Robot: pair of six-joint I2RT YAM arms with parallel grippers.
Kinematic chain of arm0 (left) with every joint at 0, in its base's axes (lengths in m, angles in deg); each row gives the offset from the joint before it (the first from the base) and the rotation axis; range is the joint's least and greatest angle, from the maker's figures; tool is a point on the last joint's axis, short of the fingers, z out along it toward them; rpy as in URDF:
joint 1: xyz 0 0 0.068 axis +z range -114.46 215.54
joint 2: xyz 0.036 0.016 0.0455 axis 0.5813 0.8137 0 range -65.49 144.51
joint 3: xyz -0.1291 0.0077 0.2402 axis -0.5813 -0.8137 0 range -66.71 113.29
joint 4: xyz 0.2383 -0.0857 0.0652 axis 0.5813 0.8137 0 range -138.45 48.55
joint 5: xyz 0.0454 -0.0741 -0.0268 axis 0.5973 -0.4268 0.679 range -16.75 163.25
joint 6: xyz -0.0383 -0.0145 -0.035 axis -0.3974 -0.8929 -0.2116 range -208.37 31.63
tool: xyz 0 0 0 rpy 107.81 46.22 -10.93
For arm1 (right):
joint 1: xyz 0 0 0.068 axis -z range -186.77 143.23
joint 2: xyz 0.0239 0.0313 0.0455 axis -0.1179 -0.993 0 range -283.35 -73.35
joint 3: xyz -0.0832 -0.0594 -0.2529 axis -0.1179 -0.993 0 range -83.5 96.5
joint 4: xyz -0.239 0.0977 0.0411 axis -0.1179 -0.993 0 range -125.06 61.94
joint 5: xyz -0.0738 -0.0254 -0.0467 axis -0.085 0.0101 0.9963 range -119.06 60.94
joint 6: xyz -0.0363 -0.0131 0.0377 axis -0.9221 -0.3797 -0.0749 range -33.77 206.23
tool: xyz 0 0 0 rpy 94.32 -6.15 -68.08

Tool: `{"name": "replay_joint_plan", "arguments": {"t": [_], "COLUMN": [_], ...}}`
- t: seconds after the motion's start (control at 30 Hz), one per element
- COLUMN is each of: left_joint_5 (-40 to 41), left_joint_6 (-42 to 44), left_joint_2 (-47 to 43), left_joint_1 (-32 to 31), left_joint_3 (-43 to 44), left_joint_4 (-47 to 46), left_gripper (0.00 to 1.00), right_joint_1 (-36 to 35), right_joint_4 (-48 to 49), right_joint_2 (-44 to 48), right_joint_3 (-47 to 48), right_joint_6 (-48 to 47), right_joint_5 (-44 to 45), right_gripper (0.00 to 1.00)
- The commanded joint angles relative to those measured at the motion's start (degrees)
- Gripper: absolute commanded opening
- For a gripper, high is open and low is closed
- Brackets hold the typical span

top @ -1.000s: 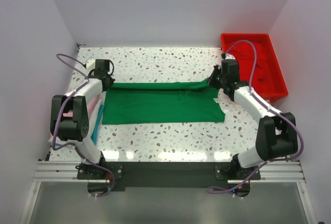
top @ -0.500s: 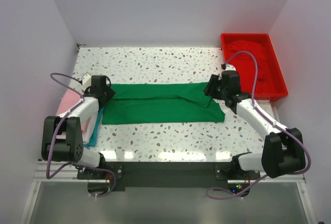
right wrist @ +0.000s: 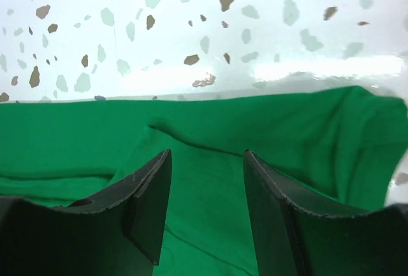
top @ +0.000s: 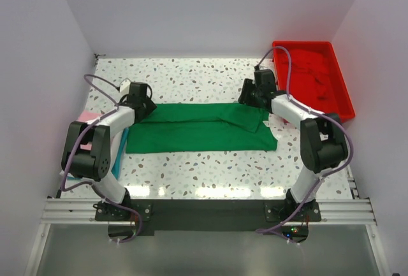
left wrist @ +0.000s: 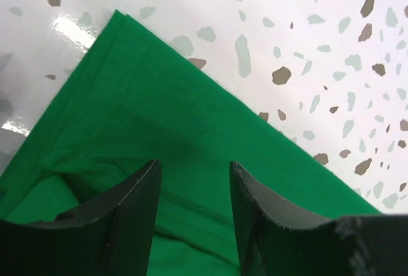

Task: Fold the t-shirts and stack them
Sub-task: Fold the tshirt

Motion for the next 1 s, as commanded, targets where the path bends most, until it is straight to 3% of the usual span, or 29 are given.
{"name": "replay_joint_plan", "arguments": {"t": [0.0, 0.37, 0.5, 0.77, 0.9, 0.97], "left_joint_5": [-0.78, -0.87, -1.04, -0.96, -1.04, -1.13], "left_joint_6": [1.85, 3.53, 3.44, 3.53, 3.35, 3.35], "left_joint_2": [2.46, 3.87, 4.13, 3.87, 3.61, 3.52], "left_joint_1": [-1.19, -2.08, -2.08, -2.08, -2.08, -2.08], "left_joint_3": [2.67, 2.58, 2.49, 1.97, 1.53, 1.18], "left_joint_4": [-2.26, -2.34, -2.34, -2.61, -2.61, -2.87], "left_gripper": [0.51, 0.50, 0.49, 0.49, 0.49, 0.49], "right_joint_1": [-2.22, -6.62, -7.06, -7.41, -7.50, -7.59], "right_joint_4": [2.36, 2.01, 1.83, 1.66, 2.01, 2.09], "right_joint_2": [-3.50, -9.92, -10.45, -9.40, -7.46, -6.50], "right_joint_3": [4.60, 8.21, 8.03, 6.89, 5.22, 4.43], "right_joint_6": [-0.84, -0.93, -0.67, -0.31, -0.14, -0.14], "right_joint_5": [0.16, 4.55, 5.26, 5.71, 5.70, 5.62], "right_gripper": [0.53, 0.55, 0.51, 0.16, 0.01, 0.00]}}
